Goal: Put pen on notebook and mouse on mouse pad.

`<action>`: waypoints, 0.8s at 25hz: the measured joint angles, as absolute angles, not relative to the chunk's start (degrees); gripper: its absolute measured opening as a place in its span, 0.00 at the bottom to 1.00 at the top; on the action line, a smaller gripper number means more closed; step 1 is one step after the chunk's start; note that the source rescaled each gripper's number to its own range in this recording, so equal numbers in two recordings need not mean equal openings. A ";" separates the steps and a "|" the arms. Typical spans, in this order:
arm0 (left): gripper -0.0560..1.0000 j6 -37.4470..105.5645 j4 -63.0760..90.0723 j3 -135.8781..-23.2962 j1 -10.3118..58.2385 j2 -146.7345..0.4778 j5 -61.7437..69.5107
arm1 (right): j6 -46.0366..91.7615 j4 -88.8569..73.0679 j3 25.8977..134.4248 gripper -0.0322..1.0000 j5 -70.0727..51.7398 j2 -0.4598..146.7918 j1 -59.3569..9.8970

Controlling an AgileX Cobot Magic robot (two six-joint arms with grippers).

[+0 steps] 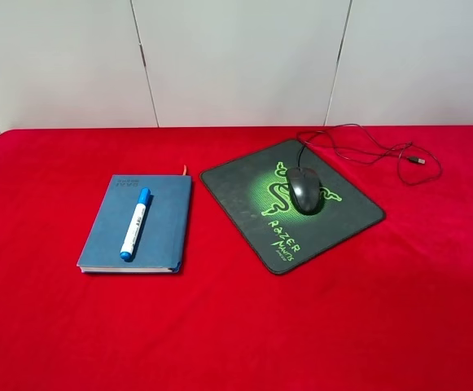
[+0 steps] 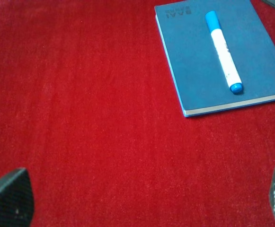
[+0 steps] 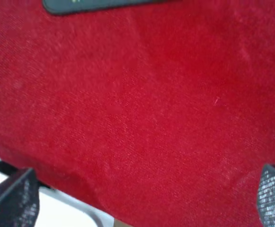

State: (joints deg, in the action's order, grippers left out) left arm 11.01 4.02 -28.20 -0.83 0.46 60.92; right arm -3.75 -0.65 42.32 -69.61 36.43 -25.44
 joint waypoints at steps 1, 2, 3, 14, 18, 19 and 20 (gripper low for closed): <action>1.00 11.01 4.02 -28.20 -0.83 0.46 60.92 | -3.75 -0.65 41.50 1.00 -69.21 33.77 -25.44; 1.00 11.01 4.02 -28.20 -0.83 0.46 60.92 | -3.75 -0.65 40.68 1.00 -68.44 31.64 -25.44; 1.00 11.01 4.02 -28.20 -0.83 0.46 60.92 | -3.75 -0.65 39.66 1.00 -67.48 29.20 -25.38; 1.00 11.01 4.02 -28.20 -0.83 0.46 60.92 | -3.75 -0.83 31.54 1.00 -62.17 11.03 -12.81; 1.00 11.01 4.02 -28.20 -0.83 0.46 60.92 | -2.18 -0.44 28.67 1.00 -60.23 5.98 -9.07; 1.00 11.01 4.02 -28.20 -0.83 0.46 60.92 | -1.84 -0.44 28.34 1.00 -59.74 4.89 -8.43; 1.00 11.01 4.02 -28.20 -0.83 0.46 60.92 | -1.22 -0.44 28.18 1.00 -59.37 3.66 -7.88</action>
